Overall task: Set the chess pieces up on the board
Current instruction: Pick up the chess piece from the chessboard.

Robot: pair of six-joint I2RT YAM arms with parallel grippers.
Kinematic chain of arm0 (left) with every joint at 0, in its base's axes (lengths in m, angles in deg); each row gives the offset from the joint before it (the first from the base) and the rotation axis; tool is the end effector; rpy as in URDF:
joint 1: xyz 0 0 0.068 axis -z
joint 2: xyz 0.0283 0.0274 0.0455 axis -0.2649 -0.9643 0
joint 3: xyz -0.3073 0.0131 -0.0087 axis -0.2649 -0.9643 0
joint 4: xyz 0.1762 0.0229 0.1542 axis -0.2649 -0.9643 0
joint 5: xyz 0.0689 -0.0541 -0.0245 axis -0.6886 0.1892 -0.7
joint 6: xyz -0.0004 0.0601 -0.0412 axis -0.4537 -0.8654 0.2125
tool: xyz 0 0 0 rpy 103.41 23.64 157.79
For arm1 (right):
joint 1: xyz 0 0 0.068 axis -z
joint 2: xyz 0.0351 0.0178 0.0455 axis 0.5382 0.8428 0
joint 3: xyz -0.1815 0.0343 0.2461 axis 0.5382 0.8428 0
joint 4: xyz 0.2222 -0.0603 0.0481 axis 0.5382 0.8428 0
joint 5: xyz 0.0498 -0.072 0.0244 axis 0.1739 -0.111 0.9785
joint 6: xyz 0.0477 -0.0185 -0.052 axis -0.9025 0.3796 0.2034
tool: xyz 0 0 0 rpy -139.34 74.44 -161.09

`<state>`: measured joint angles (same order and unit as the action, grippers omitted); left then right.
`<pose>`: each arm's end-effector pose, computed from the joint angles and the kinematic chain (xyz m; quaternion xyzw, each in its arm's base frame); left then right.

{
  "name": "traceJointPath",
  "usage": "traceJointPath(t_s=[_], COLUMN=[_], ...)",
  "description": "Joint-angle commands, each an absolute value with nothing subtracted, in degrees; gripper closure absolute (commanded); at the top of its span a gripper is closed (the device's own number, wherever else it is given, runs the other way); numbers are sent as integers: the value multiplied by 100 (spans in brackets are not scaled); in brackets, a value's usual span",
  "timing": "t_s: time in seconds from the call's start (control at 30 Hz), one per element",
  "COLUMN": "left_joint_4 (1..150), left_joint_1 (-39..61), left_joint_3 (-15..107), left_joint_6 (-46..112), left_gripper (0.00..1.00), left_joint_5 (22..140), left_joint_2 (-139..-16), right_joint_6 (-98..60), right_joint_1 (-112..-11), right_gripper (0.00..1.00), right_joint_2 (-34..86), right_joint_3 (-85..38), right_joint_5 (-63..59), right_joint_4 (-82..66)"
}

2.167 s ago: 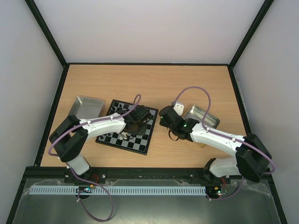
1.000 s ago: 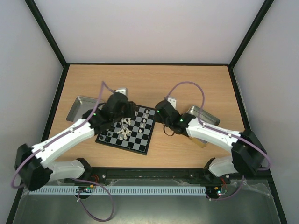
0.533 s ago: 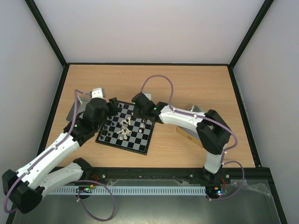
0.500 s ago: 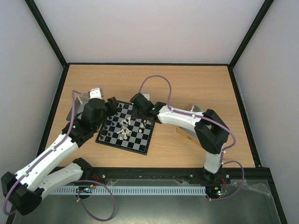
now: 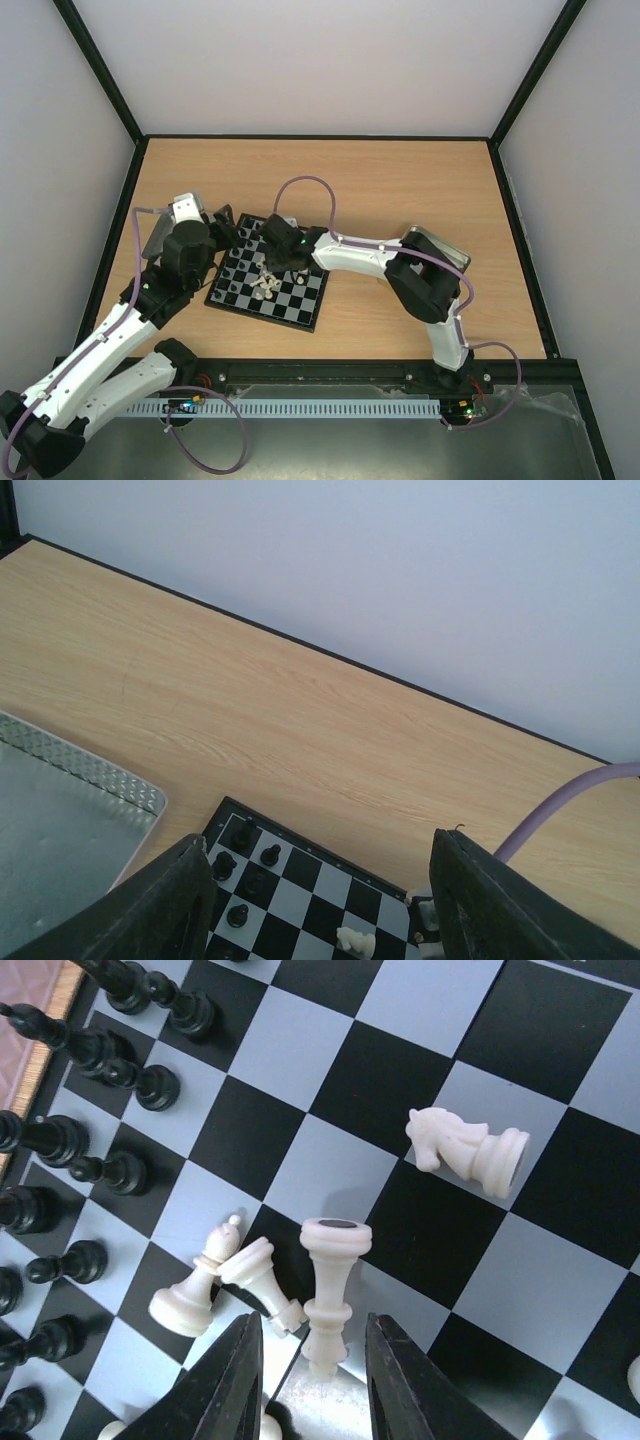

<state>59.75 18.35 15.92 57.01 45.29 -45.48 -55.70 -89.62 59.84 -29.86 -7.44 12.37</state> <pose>0.1365 -0.0575 0.3406 -0.1555 0.7704 -0.1793 0.5917 0.2372 0.3702 0.2080 -0.1186 0.9442 0.2471 0.1828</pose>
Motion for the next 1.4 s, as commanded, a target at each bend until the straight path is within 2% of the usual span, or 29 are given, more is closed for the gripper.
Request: traceJointPath(t_s=[0.0,0.57,0.83,1.13,1.37], left_joint_4=[6097,6107,6061,6046,6206], left_joint_1=[1802,1781,1714,1536,1048], left_joint_3=[1553,1581,1646,1676,1865], left_joint_6=[5754,5722,5723,5871,5641], left_gripper=[39,38,38,34,29], left_joint_5=[4379,4487,4540,5086,6886], left_joint_2=[-4540,-4631,-4636,-4744,-5027], right_joint_6=[-5437,-5445,-5270,-4892,-3998], right_joint_1=[-8971,-8970,-8961,-8962,-8962], right_gripper=[72,80,94,95,95], right_joint_2=[6170,6582,6586,5315,4032], right_joint_3=[-3297,-3487,-3516,-2468,-1185], right_joint_5=[-812,-1200,-1271,-1527,-1302], right_joint_4=[1550,1760,1834,731,-497])
